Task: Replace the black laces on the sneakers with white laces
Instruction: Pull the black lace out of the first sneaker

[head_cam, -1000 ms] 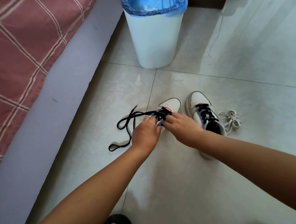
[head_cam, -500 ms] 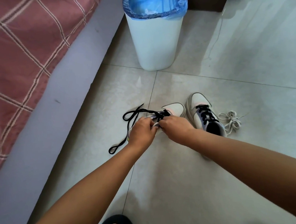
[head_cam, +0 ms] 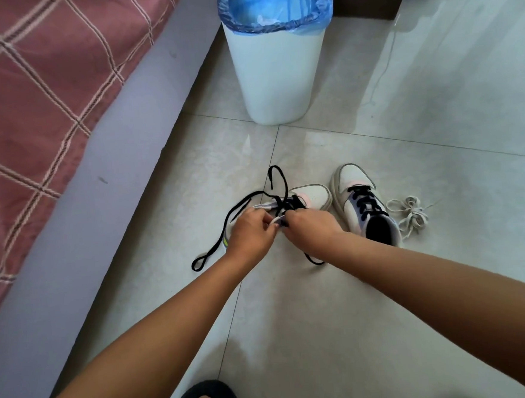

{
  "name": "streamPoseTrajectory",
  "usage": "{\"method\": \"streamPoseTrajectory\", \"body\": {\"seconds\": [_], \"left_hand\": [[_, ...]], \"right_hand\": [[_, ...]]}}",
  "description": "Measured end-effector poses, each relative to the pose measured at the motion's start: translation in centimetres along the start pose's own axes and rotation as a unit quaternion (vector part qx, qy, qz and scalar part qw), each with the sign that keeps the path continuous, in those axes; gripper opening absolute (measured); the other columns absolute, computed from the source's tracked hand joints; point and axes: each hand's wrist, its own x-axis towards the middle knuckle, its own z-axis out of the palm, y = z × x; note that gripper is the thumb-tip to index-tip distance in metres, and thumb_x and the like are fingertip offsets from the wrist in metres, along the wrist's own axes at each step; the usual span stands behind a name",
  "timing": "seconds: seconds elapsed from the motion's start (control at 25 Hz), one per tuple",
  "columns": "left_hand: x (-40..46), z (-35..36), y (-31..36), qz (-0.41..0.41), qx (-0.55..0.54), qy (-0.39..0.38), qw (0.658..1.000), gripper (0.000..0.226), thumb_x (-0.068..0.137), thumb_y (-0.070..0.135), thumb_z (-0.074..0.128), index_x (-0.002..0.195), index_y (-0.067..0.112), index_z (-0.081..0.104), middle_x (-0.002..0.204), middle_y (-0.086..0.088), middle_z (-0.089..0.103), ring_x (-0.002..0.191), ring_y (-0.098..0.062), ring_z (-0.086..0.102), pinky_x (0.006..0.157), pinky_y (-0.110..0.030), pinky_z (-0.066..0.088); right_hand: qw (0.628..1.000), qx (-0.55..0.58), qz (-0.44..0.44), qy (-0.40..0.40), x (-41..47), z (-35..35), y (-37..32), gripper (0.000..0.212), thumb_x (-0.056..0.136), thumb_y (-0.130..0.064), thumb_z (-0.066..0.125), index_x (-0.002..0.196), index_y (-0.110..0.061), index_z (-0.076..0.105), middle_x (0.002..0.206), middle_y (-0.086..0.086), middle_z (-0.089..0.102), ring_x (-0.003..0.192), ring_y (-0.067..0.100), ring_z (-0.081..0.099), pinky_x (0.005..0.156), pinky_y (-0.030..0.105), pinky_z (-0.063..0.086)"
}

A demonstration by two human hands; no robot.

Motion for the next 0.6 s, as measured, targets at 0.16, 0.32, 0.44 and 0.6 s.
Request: {"method": "streamPoseTrajectory", "body": {"seconds": [0.16, 0.32, 0.44, 0.6], "left_hand": [[-0.3, 0.0, 0.1, -0.003, 0.009, 0.013, 1.0, 0.015, 0.089, 0.017, 0.058, 0.092, 0.006, 0.067, 0.101, -0.007, 0.061, 0.097, -0.02, 0.056, 0.066, -0.018, 0.028], [-0.2, 0.2, 0.1, -0.029, 0.013, 0.022, 0.999, 0.016, 0.09, 0.017, 0.054, 0.09, 0.008, 0.066, 0.105, -0.007, 0.059, 0.098, -0.021, 0.057, 0.076, -0.025, 0.037], [-0.2, 0.3, 0.1, -0.029, 0.02, 0.022, 0.999, 0.016, 0.091, 0.017, 0.053, 0.09, 0.008, 0.066, 0.106, -0.008, 0.059, 0.099, -0.021, 0.056, 0.079, -0.026, 0.038], [0.0, 0.5, -0.2, -0.031, -0.001, 0.012, 0.999, 0.014, 0.089, 0.018, 0.057, 0.089, 0.008, 0.066, 0.101, -0.007, 0.062, 0.094, -0.02, 0.058, 0.076, -0.025, 0.038]], "right_hand": [[0.998, -0.051, -0.04, -0.025, 0.5, 0.1, 0.4, 0.028, 0.096, -0.012, 0.038, 0.117, -0.012, 0.056, 0.111, 0.009, 0.063, 0.101, 0.029, 0.06, 0.067, 0.03, 0.037], [0.918, -0.237, -0.162, -0.273, -4.7, 1.3, 2.3, 0.026, 0.093, -0.01, 0.047, 0.114, -0.008, 0.061, 0.119, 0.011, 0.061, 0.109, 0.029, 0.059, 0.076, 0.032, 0.045], [0.898, -0.269, -0.121, -0.328, -6.5, 1.2, 2.9, 0.032, 0.094, -0.009, 0.047, 0.126, -0.005, 0.053, 0.132, 0.011, 0.054, 0.121, 0.027, 0.053, 0.092, 0.037, 0.044], [0.996, -0.033, -0.014, -0.087, -2.2, -0.3, 1.3, 0.035, 0.097, -0.023, 0.038, 0.13, -0.012, 0.045, 0.12, 0.011, 0.059, 0.109, 0.031, 0.057, 0.072, 0.032, 0.038]]}}
